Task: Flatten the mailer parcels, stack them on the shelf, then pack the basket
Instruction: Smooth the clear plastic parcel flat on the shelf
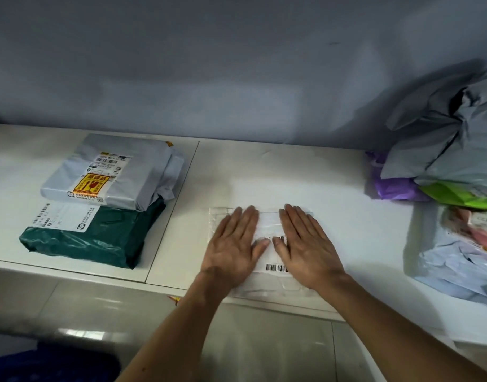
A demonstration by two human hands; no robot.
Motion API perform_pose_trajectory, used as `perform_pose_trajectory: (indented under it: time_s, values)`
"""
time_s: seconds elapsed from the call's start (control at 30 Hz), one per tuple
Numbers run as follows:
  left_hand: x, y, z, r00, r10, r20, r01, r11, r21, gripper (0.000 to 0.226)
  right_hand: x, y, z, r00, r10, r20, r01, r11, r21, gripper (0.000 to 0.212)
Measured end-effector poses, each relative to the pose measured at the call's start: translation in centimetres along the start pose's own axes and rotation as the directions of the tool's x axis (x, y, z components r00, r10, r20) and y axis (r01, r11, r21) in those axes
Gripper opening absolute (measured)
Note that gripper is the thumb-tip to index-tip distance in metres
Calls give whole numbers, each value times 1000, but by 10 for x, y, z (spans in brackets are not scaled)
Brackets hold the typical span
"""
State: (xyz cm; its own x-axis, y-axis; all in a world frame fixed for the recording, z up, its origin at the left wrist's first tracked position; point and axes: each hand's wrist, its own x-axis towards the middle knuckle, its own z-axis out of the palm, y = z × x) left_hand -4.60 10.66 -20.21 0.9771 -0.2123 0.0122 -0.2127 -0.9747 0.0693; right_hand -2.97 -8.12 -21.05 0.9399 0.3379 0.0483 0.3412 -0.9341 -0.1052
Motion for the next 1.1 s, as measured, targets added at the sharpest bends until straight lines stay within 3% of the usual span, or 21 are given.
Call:
perform_pose_trajectory:
  time_s: [0.37,0.53,0.67,0.87,1.1]
  values:
    - [-23,-17,-2,980,-194,-36,190,977,-91,69,3,-7,-15,998,5,65,-6,1000,7,81]
    - [-9,-15,0,975,-221,-28,220,974,-53,74,-5,-21,-18,996,75,-45,-73,996,42,72]
    - [0,-12,-9,985,-168,-22,169,985,23,76,-17,-22,-9,998,49,-30,-49,999,-1,67]
    - [-17,36,-1,997,-39,-59,33,995,-91,57,-16,-24,-7,998,68,-4,-69,997,-42,66]
    - [-37,1,0,999,-31,-44,32,999,12,60,-18,-20,-12,998,51,41,-50,999,-20,69]
